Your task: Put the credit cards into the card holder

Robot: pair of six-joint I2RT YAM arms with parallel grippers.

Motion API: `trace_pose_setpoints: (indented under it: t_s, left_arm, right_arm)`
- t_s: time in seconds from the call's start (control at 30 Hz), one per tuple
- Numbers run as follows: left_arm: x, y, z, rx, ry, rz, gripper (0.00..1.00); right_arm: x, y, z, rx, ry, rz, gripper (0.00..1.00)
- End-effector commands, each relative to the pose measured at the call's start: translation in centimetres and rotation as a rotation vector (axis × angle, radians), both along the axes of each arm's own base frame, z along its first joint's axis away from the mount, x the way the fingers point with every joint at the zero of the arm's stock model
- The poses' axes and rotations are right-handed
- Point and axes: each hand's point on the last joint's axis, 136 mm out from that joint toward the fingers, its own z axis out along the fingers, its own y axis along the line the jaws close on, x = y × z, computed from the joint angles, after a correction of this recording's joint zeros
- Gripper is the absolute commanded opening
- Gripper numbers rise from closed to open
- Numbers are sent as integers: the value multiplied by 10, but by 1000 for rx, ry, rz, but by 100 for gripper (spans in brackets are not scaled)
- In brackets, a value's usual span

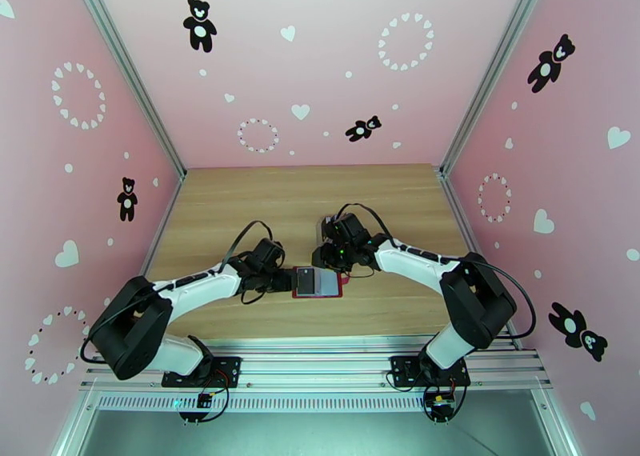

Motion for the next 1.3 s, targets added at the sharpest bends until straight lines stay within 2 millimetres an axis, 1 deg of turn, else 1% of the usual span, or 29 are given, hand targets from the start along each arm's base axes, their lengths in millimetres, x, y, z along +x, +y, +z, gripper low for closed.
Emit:
trace_pose_setpoints:
  t_s: [0.0,0.1,0.23,0.4,0.47,0.6,0.7,0.8,0.87,0.93,1.03,1.07,1.13,1.2,1.27]
  left_arm:
    - [8,6,12,16,-34,0,73]
    - [10,7,14,10,-38,6,73]
    - [11,11,14,6,-35,18,73]
    - [11,20,14,20,-33,40,73]
    - [11,25,14,27,-32,52,73]
    - [11,34,14,38,-32,76,73]
    - [11,36,13,38,-32,82,74]
    - [12,35,12,38,-32,79,73]
    - [14,32,12,28,-34,75,73]
    - [18,28,14,14,-41,69,73]
    - [28,22,18,8,-57,58,74]
    - [34,19,21,5,-69,55,74]
    - [45,10,27,-9,-84,46,74]
    - [60,-1,36,-35,-103,39,73]
    - [73,-10,40,-60,-111,39,71]
  right_arm:
    - [-2,5,-3,5,21,22,43]
    - [-3,14,-6,17,30,38,43]
    - [-6,34,-2,26,20,76,43]
    - [-12,55,-13,34,46,107,43]
    - [-16,60,-19,24,58,119,43]
    - [-18,55,-35,-8,75,109,43]
    - [-19,50,-44,-16,83,100,43]
    - [-20,48,-48,5,90,91,43]
    - [-19,49,-43,21,80,91,43]
    - [-16,51,-34,34,60,96,43]
    - [-11,50,-17,48,28,101,42]
    - [-8,48,-11,45,14,100,43]
    - [-2,40,-1,21,-7,92,43]
    - [5,26,7,-32,-31,80,43]
    - [12,9,15,-113,-69,71,43]
